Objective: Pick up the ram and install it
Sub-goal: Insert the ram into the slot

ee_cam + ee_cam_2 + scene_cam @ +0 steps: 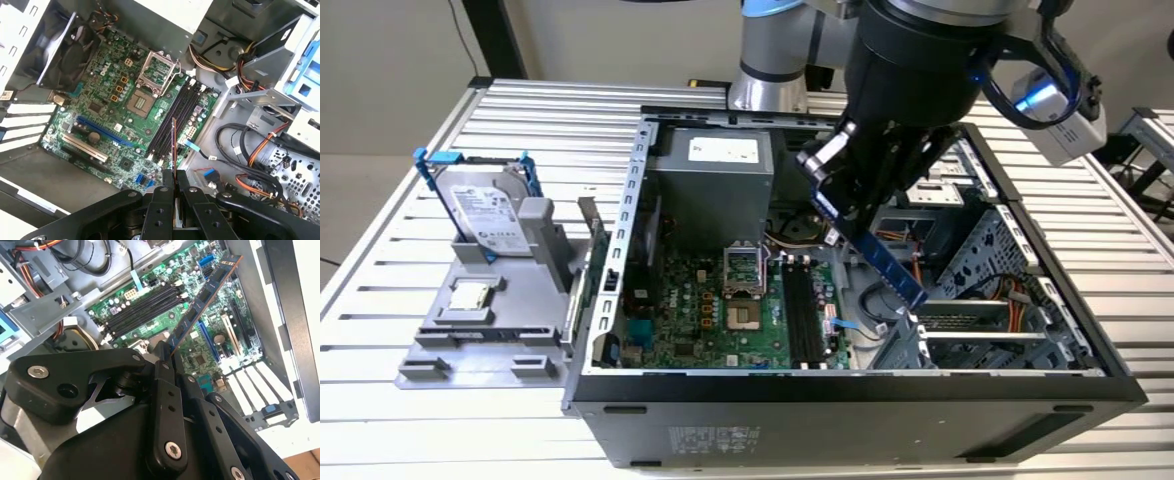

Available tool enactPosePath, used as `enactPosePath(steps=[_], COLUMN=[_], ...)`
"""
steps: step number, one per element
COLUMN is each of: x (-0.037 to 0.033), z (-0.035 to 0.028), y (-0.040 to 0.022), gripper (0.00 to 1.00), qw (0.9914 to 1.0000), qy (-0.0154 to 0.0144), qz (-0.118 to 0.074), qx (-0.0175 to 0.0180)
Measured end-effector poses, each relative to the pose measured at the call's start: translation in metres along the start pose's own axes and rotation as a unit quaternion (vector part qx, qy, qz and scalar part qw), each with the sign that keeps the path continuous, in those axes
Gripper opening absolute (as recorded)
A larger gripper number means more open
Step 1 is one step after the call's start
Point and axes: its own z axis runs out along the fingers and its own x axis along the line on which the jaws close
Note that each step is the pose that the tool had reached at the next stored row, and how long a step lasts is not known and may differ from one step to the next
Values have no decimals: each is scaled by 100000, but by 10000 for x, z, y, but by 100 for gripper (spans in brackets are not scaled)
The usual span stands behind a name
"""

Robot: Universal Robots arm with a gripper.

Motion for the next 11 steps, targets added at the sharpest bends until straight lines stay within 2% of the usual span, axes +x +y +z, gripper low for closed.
enactPosePath(steps=[6,11], x=[0,1], z=[0,0], y=[0,0], gripper=[0,0], qw=[99969,99851], qy=[-53,-125], qz=[2472,5462], qx=[54,112])
